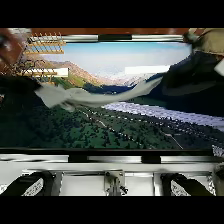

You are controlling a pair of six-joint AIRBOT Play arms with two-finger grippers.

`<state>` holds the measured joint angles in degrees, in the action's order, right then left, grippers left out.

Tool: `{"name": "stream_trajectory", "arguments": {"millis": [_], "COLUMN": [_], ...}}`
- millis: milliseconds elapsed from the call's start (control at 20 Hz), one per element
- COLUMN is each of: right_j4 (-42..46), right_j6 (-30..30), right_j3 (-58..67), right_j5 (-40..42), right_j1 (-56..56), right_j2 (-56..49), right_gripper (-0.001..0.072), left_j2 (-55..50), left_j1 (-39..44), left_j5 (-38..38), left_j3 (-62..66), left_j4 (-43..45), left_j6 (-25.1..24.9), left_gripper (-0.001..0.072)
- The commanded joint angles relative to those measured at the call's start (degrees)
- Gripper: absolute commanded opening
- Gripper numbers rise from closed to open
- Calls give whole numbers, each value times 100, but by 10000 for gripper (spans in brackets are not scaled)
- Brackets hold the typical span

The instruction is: Fold the shirts.

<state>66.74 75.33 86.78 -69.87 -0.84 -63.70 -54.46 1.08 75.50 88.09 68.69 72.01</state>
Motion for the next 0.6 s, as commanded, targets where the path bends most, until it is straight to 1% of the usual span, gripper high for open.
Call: {"name": "stream_trajectory", "arguments": {"millis": [0, 100, 150, 250, 400, 550], "right_j4": [-302, -511, -525, -511, -363, 184], "right_j6": [-221, -219, -216, -208, 33, 409], "right_j3": [1115, 1519, 1635, 1738, 1738, 1735], "right_j5": [1005, 1506, 1663, 1777, 1423, 595], "right_j1": [-11, -11, -11, -11, -9, -11], "right_j2": [1078, 1506, 1676, 1954, 2009, 1635], "right_gripper": [65, 65, 65, 65, 65, 65], "left_j2": [396, 527, 636, 887, 962, 890], "left_j1": [2, 2, 2, 2, 2, 2], "left_j5": [-444, -850, -1126, -1458, -1178, -802], "left_j3": [2402, 3320, 3499, 3469, 3095, 2109], "left_j4": [-151, -691, -866, -796, -372, -109], "left_j6": [26, 20, -7, -68, -63, -87], "left_gripper": [43, 43, 43, 43, 43, 43]}}
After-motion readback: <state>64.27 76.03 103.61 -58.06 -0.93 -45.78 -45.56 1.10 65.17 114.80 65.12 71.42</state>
